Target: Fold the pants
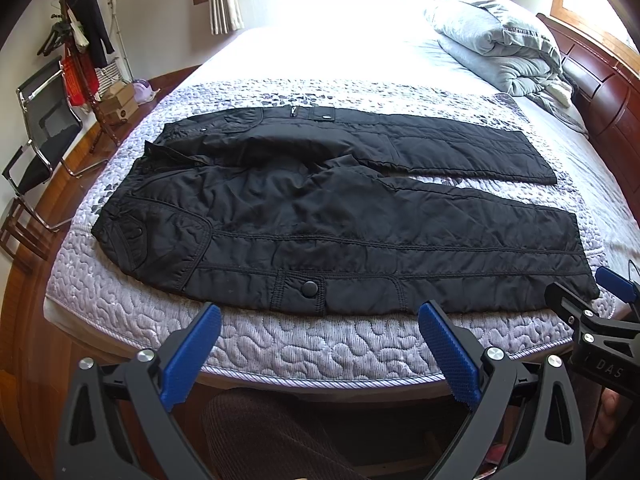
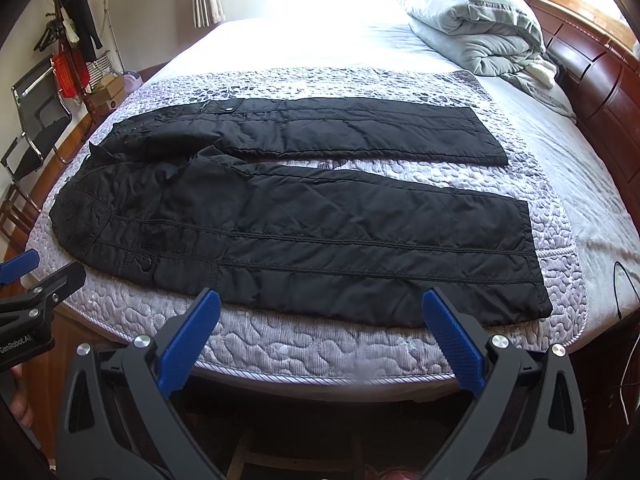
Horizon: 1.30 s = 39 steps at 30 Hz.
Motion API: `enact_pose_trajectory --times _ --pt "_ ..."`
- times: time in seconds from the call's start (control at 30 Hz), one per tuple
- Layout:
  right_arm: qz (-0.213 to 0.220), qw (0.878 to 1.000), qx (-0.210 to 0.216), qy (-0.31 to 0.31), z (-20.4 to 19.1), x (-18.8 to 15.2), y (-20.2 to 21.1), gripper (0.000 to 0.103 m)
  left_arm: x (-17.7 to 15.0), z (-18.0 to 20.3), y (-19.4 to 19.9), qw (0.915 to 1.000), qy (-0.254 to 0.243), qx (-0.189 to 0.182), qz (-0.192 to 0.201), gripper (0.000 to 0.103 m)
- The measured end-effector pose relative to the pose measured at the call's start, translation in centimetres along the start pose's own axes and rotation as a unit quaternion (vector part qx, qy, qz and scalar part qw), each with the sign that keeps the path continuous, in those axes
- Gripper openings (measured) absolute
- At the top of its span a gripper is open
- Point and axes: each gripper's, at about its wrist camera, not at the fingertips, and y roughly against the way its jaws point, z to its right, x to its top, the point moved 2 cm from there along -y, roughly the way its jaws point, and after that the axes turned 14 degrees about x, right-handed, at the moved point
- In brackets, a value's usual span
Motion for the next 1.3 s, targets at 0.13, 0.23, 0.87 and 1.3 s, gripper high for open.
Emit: enact_pose_trajectory --times 0.13,0.23,0.87,1.3 --pt "-0.001 1.0 0.0 0.0 0.1 0.0 0.0 0.101 0.0 0.0 0.0 1.0 0.0 0.0 0.0 0.099" --pt "-0.001 1.0 0.001 0.0 0.1 0.1 0.1 0.101 0.0 0.0 0.0 1.0 0.0 0.0 0.0 0.099" --pt "-0.007 1.0 0.001 -0.005 1.0 0.5 -0.9 0.101 0.4 0.4 -1.2 0.9999 0.004 -0.01 -0.011 0.1" --pt "0.071 0.996 -0.06 0.013 14.3 17.1 0.1 0.101 14.1 -7.8 -8.6 0.9975 0.038 -0.042 -0.042 0.1"
